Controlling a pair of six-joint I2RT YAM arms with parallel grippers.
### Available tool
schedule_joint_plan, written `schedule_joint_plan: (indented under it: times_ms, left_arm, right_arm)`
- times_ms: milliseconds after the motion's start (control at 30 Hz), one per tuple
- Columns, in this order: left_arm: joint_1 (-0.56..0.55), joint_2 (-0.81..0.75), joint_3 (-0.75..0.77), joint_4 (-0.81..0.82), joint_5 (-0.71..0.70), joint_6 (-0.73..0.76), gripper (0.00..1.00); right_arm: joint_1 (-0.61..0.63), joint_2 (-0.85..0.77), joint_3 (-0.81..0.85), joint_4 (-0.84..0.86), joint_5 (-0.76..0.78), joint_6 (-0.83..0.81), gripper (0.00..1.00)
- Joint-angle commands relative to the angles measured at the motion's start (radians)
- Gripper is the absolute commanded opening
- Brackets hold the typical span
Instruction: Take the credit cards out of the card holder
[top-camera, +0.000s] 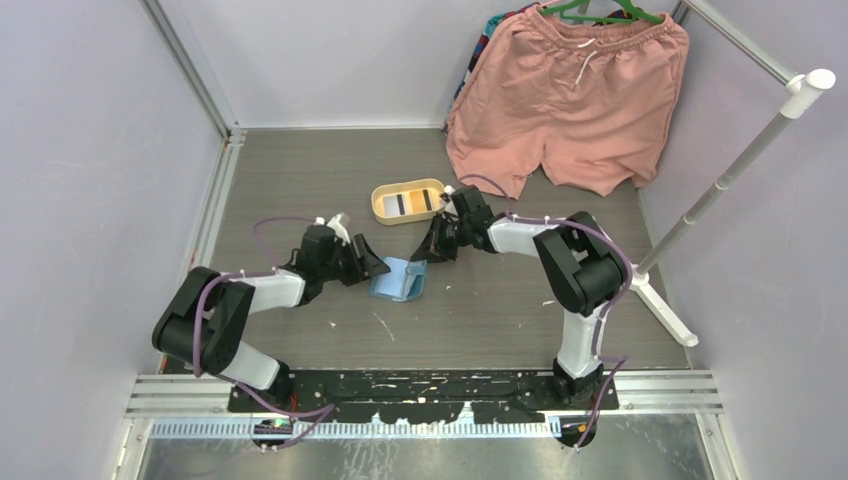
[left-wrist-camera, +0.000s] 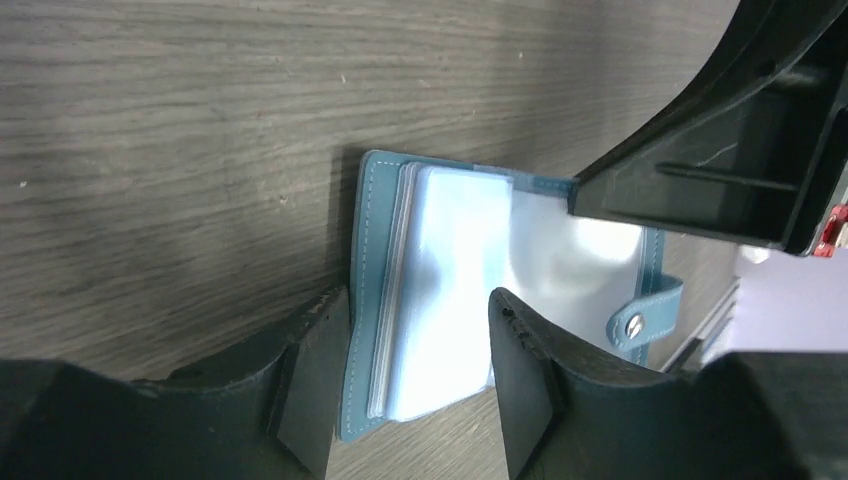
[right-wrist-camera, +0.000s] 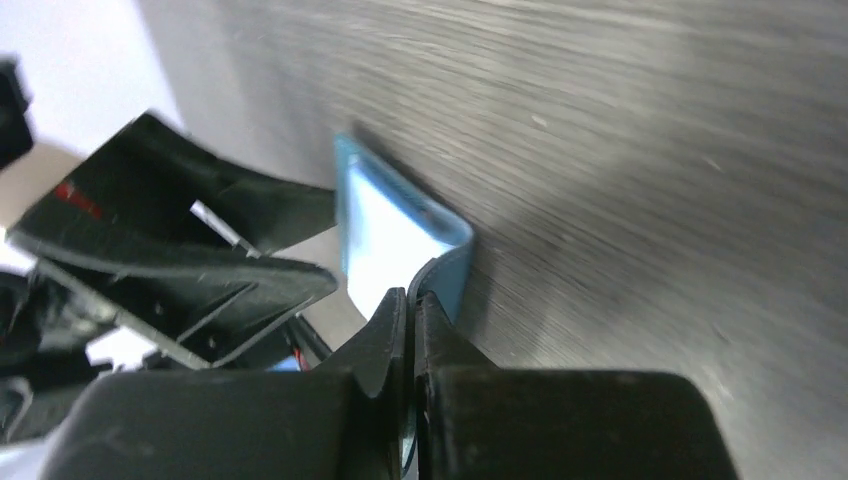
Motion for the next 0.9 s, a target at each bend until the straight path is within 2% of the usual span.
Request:
schedule_joint_plan:
  times_ms: [0, 300, 567, 767, 867]
  left_arm:
    - [0.004, 0.062, 0.014, 0.185, 0.093, -0.07, 0.53]
    - [0.005, 0.036, 0.003, 0.166, 0.037, -0.116, 0.5]
    - [0.005, 0.045, -0.078, 0.367, 0.075, -0.262, 0.47]
    - [0.005, -0.061, -0.129, 0.314, 0.047, -0.25, 0.46]
    - [0.006, -0.091, -0.129, 0.273, 0.043, -0.238, 0.42]
  right_arm:
    - [0.0, 0.068, 0.081, 0.135, -0.375, -0.182, 0.01]
    - [-0.054, 0.127, 0.113, 0.143, -0.48, -0.239, 0.01]
    - [-0.096, 0.158, 0.09, 0.222, -0.477, -0.183, 0.01]
    - [-0.117, 0.171, 0.077, 0.24, -0.466, -0.167, 0.01]
    - [-0.117, 0.181, 0.072, 0.262, -0.465, -0.152, 0.01]
